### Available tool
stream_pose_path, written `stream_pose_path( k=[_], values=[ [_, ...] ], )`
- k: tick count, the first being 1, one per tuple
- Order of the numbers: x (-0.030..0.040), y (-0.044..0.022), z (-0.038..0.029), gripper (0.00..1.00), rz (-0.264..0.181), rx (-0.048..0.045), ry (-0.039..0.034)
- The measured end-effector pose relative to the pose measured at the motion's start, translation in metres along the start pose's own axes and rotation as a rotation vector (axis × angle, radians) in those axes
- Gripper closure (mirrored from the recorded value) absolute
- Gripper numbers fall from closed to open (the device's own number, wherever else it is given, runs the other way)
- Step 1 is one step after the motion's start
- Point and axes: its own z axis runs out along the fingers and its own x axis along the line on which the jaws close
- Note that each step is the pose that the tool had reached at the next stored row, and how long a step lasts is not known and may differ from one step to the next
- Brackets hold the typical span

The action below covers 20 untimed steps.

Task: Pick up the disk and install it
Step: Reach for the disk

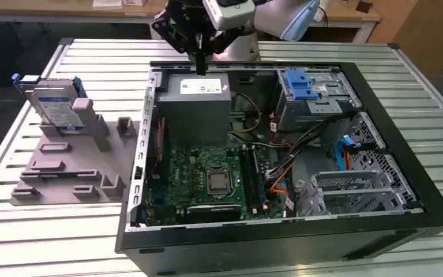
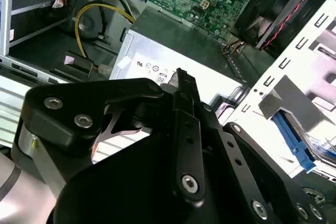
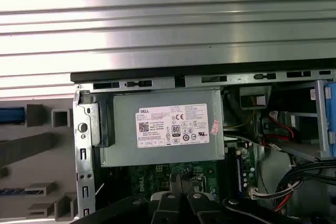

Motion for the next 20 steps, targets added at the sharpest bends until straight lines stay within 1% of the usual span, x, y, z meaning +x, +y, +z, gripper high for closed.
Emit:
stream_pose_path(
  k=[9, 20],
  values=[
    [0.0011, -0.0001, 0.0000, 0.89, 0.000, 0.0000, 0.0000],
    [0.0062, -0.0005, -0.0002, 0.89, 0.000, 0.0000, 0.0000]
  ],
)
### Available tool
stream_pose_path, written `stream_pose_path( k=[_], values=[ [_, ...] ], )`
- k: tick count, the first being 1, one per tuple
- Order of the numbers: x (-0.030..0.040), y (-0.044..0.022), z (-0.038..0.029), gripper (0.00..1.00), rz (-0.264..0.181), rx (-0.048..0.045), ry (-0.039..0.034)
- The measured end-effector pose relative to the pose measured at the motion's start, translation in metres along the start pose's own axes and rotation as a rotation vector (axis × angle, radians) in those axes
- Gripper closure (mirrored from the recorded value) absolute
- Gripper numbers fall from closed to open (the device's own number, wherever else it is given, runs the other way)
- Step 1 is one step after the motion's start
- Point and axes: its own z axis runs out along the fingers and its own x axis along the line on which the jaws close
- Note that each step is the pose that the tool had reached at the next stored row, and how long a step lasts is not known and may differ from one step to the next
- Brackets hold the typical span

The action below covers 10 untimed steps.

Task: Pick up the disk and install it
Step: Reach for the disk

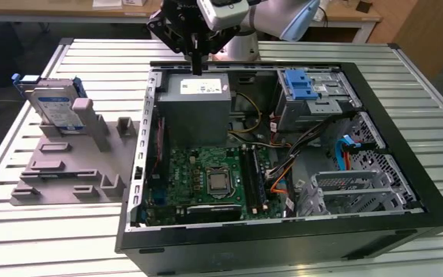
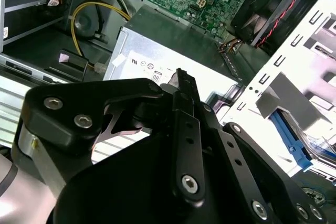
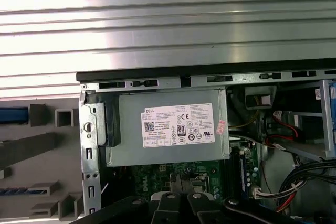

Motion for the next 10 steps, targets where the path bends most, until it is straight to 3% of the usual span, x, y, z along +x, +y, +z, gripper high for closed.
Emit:
stream_pose_path(
  k=[10],
  values=[
    [0.0029, -0.0002, 0.0000, 0.89, 0.000, 0.0000, 0.0000]
  ],
)
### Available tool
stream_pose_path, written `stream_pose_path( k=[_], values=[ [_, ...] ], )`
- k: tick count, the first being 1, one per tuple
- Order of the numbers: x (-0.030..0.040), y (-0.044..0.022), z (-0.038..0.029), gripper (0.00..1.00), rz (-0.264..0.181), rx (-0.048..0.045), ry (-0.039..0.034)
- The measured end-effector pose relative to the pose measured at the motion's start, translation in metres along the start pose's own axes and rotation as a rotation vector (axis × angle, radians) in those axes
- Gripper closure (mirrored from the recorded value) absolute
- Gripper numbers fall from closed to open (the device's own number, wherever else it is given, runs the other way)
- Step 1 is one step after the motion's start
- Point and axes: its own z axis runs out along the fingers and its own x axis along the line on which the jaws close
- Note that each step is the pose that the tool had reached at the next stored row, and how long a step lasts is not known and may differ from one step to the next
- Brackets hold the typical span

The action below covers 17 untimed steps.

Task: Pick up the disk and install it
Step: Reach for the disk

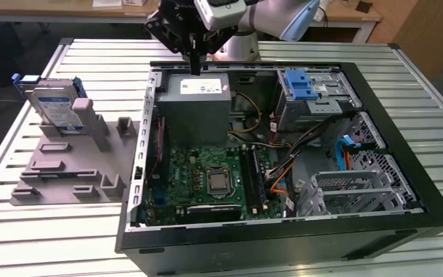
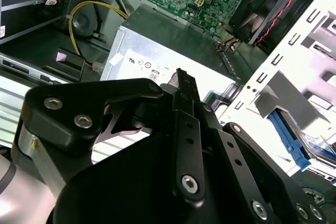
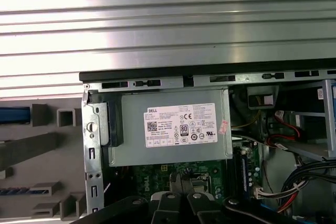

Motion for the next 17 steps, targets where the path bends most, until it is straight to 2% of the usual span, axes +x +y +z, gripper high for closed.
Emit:
stream_pose_path(
  k=[17],
  values=[
    [0.0050, -0.0003, 0.0003, 0.89, 0.000, 0.0000, 0.0000]
  ],
)
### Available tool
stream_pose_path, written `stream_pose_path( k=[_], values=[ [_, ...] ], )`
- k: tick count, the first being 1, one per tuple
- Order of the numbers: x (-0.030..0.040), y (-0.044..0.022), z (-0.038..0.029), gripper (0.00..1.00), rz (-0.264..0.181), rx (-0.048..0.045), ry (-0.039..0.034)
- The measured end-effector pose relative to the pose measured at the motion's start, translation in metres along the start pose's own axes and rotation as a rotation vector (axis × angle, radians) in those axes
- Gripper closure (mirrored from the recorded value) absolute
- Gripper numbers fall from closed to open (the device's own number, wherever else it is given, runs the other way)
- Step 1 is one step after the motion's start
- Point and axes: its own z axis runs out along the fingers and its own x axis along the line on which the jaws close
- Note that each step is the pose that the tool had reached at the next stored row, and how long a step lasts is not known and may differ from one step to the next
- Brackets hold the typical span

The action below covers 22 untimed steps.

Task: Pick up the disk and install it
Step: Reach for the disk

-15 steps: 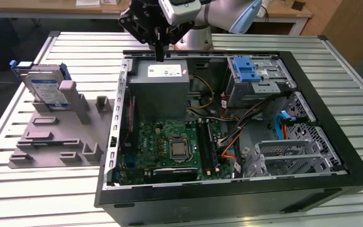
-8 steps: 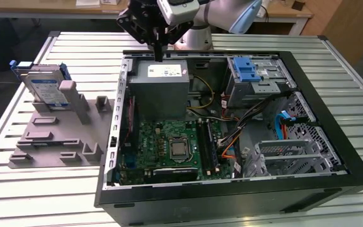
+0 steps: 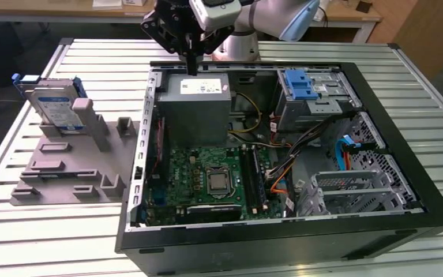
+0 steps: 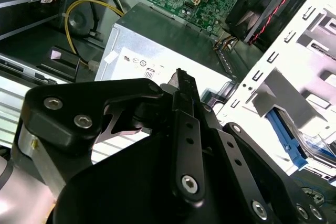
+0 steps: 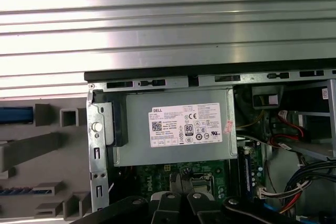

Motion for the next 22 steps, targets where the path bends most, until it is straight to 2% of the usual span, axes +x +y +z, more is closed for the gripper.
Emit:
stream_pose_path(
  k=[11, 16, 22],
  values=[
    [0.0046, 0.0000, 0.0002, 0.89, 0.000, 0.0000, 0.0000],
    [0.0084, 0.0070, 0.0004, 0.89, 0.000, 0.0001, 0.0001],
    [0.0132, 0.0096, 0.0007, 0.89, 0.000, 0.0000, 0.0000]
  ],
)
